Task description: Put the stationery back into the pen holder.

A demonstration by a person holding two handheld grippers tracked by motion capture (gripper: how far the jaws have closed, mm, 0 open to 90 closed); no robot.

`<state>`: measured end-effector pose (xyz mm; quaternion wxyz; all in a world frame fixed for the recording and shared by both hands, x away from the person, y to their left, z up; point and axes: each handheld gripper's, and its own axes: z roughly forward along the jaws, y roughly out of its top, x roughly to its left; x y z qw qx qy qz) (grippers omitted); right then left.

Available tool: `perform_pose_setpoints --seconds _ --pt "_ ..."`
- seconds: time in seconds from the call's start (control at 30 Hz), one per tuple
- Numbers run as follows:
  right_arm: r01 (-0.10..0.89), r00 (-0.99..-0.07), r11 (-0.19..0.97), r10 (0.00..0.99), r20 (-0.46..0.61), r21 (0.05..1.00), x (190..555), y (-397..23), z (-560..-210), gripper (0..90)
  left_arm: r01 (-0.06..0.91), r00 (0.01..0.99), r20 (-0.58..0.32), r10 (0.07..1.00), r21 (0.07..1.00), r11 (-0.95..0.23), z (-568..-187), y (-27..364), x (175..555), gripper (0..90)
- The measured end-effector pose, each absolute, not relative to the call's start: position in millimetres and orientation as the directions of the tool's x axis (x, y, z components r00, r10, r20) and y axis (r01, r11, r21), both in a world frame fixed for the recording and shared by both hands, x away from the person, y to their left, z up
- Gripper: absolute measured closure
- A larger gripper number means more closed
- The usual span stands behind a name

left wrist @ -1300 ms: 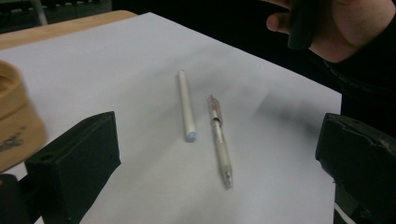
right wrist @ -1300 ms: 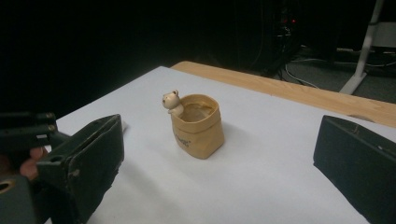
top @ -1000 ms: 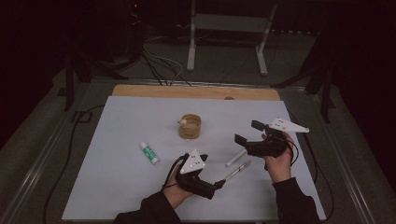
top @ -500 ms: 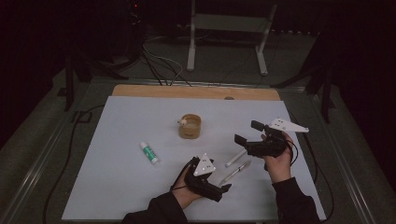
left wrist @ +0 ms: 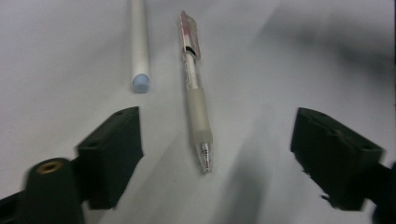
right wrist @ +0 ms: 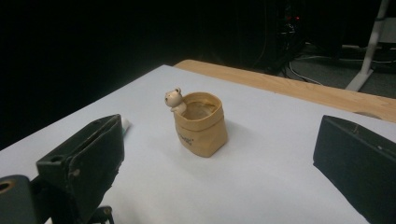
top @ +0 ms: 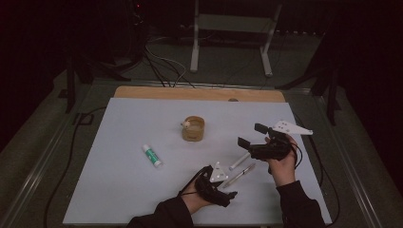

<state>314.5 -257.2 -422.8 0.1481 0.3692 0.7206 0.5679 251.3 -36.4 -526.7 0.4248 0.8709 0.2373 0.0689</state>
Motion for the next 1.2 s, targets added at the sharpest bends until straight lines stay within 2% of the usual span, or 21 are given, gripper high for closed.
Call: perform_pose_setpoints --seconds 0.13,0.33,0.77,1.0,1.2 --pt "0.364 -0.684 0.081 0.699 0.207 0.928 314.4 -257.4 -422.6 1.9 0.336 0.882 -0.042 0.47 0.754 -0.564 -528.7 -44.1 252.0 37.3" --pt "0.363 -0.685 0.076 0.697 0.21 0.929 314.2 -258.5 -422.3 1.9 0.352 0.874 -0.037 0.485 0.737 -0.577 -532.3 -50.7 257.2 54.9" --pt "0.366 -0.679 0.07 0.702 0.214 0.928 315.1 -259.8 -423.1 2.0 0.356 0.864 -0.002 0.503 0.709 -0.608 -530.8 -60.6 261.0 79.2" --pt "0.372 -0.676 0.072 0.704 0.217 0.926 315.6 -260.0 -423.7 2.0 0.345 0.872 0.005 0.489 0.704 -0.621 -529.6 -60.7 261.9 81.9" --pt "0.369 -0.674 0.063 0.706 0.22 0.927 315.5 -261.9 -422.6 2.0 0.332 0.892 -0.023 0.452 0.712 -0.619 -525.9 -57.4 259.9 82.1"
